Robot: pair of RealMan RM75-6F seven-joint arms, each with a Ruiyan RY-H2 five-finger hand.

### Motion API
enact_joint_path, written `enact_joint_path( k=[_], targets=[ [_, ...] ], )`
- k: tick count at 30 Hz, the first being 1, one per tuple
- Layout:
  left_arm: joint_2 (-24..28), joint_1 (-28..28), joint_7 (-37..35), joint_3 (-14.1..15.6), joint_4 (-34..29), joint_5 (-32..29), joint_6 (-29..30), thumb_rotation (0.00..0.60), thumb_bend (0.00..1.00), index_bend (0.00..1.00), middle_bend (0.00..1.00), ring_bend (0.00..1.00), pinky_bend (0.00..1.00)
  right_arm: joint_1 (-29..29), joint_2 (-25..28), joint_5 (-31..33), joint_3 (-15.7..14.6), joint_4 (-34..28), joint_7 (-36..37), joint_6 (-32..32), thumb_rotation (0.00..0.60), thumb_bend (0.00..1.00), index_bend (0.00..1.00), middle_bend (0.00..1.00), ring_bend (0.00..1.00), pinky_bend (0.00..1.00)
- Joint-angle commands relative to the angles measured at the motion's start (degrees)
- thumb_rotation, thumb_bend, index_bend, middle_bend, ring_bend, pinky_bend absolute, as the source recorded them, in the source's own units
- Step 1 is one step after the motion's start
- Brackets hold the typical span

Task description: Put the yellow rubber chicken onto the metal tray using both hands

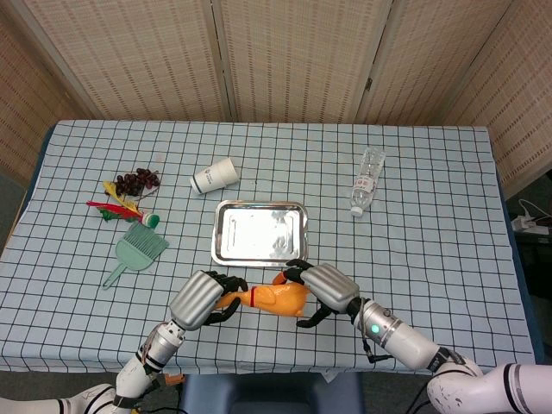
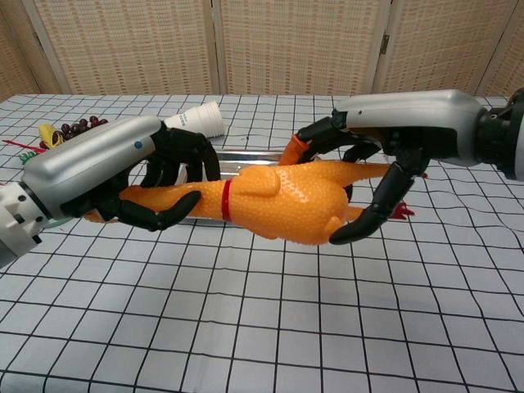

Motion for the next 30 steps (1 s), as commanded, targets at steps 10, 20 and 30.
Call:
enact_joint_path(
  k=[10,20,30],
  targets=[
    [0.57,0.33,0.36,0.04,-1.13,0.38,0.7,0.6,0.68,0.81,0.77,0.81,1.0,-2.1,-2.94,-3.11,1.24,-0.19,1.27,6.55,0.6,0.48,1.0,0.8,0.9,1.0],
    [0.63,0.24,1.5,-0.48,-1.07,-0.15,0.43,0.6,0.68,0.81,0.77,0.81,1.0,-2.72,-2.36,-3.81,0.75,0.03,2.07,6.86,0.6,0.46,0.88,0.77,0.79,0.99],
    [0.66,0.27,1.03,-1.27,-0.53,-1.46,0.35,0.6,0.68,0.81,0.77,0.81,1.0,-1.15,1.47,-8.96,-0.08,1.84,9.04,1.08,0.6,0.17,0.0,0.0,0.0,0.0]
  ],
)
